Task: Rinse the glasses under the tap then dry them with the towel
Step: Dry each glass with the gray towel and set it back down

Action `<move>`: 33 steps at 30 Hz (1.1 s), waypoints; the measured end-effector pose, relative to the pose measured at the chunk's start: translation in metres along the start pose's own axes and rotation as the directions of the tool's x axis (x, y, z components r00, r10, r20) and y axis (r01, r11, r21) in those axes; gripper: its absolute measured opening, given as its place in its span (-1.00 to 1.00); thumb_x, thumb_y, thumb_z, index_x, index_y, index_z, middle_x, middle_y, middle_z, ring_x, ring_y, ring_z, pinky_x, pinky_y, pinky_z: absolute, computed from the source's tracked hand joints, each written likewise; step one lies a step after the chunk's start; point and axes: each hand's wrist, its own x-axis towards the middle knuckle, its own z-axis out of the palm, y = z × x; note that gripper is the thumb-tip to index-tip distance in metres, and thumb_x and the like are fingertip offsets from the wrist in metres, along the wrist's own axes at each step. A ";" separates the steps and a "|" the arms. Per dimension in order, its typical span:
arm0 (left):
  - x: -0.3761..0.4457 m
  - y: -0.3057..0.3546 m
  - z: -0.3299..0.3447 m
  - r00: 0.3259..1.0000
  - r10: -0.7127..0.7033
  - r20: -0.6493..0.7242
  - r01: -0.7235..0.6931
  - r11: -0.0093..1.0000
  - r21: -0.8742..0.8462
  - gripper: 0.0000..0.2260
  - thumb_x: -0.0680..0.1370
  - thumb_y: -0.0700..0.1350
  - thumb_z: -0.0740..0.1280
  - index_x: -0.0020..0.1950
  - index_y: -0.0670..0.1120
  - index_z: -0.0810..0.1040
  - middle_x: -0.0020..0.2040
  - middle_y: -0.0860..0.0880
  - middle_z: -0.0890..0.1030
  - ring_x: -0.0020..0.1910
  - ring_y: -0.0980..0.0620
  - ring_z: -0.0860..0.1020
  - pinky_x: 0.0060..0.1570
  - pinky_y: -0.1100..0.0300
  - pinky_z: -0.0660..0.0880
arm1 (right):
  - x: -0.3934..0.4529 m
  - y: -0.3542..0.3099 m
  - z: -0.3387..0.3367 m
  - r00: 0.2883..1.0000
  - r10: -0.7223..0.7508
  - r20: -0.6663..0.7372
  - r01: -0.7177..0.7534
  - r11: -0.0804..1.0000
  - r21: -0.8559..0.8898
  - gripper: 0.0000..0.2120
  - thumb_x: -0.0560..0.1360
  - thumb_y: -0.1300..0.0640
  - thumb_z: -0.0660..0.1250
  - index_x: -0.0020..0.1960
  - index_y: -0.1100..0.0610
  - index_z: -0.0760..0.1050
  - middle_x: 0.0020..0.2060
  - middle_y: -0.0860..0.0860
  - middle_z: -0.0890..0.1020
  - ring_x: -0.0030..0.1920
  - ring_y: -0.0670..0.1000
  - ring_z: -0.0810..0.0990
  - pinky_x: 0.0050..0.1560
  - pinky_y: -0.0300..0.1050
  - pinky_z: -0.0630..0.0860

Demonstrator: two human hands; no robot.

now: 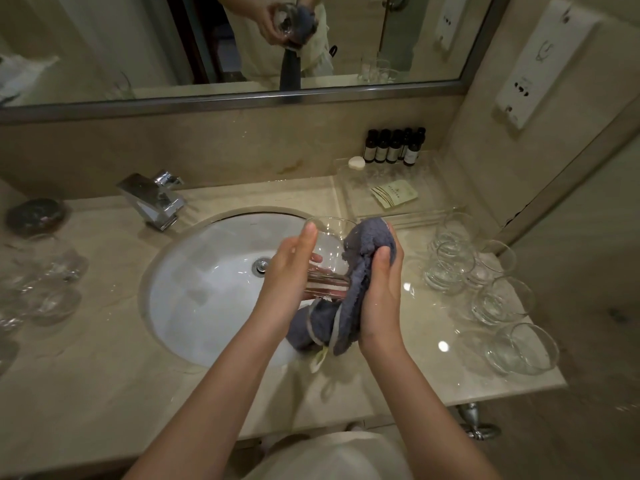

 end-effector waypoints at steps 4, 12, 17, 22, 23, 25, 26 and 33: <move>0.003 -0.008 -0.008 0.973 -0.187 0.138 0.229 0.873 -0.430 -0.47 0.35 0.30 0.26 0.10 -0.08 0.46 -0.02 -0.08 0.70 -0.14 -0.09 0.68 0.04 -0.02 0.56 | -0.002 -0.004 0.006 0.998 0.039 0.051 -0.039 0.999 -0.008 -0.60 0.49 -0.23 0.09 0.32 -0.23 0.25 0.18 -0.24 0.48 0.17 -0.30 0.48 0.14 -0.30 0.42; 0.007 -0.022 -0.042 0.940 -0.241 0.243 0.342 0.669 -0.660 -0.52 0.38 0.27 0.28 0.15 -0.03 0.51 -0.05 -0.14 0.54 -0.16 -0.13 0.61 -0.26 0.05 0.56 | -0.011 -0.001 0.020 0.983 0.046 0.177 -0.029 0.995 -0.095 -0.86 0.63 0.01 0.17 0.15 -0.19 0.32 0.07 -0.18 0.55 0.00 -0.29 0.58 0.00 -0.35 0.48; 0.010 -0.025 -0.080 0.959 -0.233 0.161 0.283 0.811 -0.512 -0.51 0.31 0.24 0.36 0.12 -0.01 0.56 -0.01 -0.08 0.60 -0.08 -0.09 0.58 -0.24 0.10 0.54 | -0.016 -0.012 0.023 0.945 -0.188 0.269 0.235 0.960 -0.154 -0.81 0.48 0.03 0.32 0.09 -0.07 0.46 -0.06 -0.28 0.62 -0.02 -0.31 0.57 -0.03 -0.45 0.43; 0.012 -0.021 -0.110 0.971 -0.180 0.160 0.230 0.888 -0.397 -0.53 0.19 0.21 0.43 -0.01 0.00 0.56 -0.10 -0.01 0.63 -0.18 -0.01 0.58 -0.19 0.09 0.52 | -0.019 -0.026 0.031 0.855 -0.271 0.442 0.402 0.885 -0.236 -0.77 0.37 -0.08 0.35 -0.01 -0.08 0.43 -0.13 -0.27 0.62 -0.12 -0.22 0.61 -0.11 -0.39 0.46; 0.013 -0.020 -0.114 0.971 -0.169 0.171 0.223 0.899 -0.377 -0.56 0.20 0.20 0.43 -0.03 0.00 0.56 -0.12 -0.01 0.63 -0.20 -0.01 0.57 -0.17 0.08 0.50 | -0.020 -0.027 0.035 0.831 -0.264 0.490 0.441 0.850 -0.288 -0.80 0.36 -0.08 0.35 -0.04 -0.10 0.45 -0.14 -0.24 0.62 -0.14 -0.19 0.62 -0.12 -0.37 0.46; 0.013 -0.020 -0.120 0.971 -0.144 0.189 0.202 0.919 -0.338 -0.64 0.24 0.16 0.45 -0.08 0.00 0.55 -0.14 0.00 0.61 -0.21 -0.01 0.57 -0.17 0.08 0.49 | -0.022 -0.027 0.043 0.787 -0.251 0.563 0.505 0.787 -0.354 -0.83 0.36 -0.08 0.36 -0.07 -0.13 0.47 -0.13 -0.20 0.63 -0.15 -0.14 0.62 -0.12 -0.35 0.47; 0.013 -0.020 -0.123 0.971 -0.134 0.199 0.194 0.928 -0.320 -0.64 0.23 0.17 0.48 -0.10 0.01 0.55 -0.16 0.01 0.62 -0.22 0.00 0.57 -0.19 0.08 0.50 | -0.022 -0.027 0.046 0.774 -0.249 0.582 0.521 0.772 -0.363 -0.84 0.36 -0.09 0.36 -0.07 -0.13 0.47 -0.12 -0.19 0.63 -0.15 -0.14 0.62 -0.12 -0.36 0.47; 0.009 -0.024 -0.134 0.965 -0.125 0.231 0.192 0.935 -0.298 -0.63 0.28 0.21 0.37 -0.06 0.00 0.49 -0.22 0.04 0.61 -0.32 0.07 0.63 -0.40 0.19 0.54 | -0.013 -0.029 0.067 0.733 -0.159 0.661 0.566 0.682 -0.463 -0.74 0.43 -0.21 0.24 -0.04 -0.06 0.52 -0.22 -0.23 0.61 -0.17 -0.20 0.58 -0.17 -0.34 0.43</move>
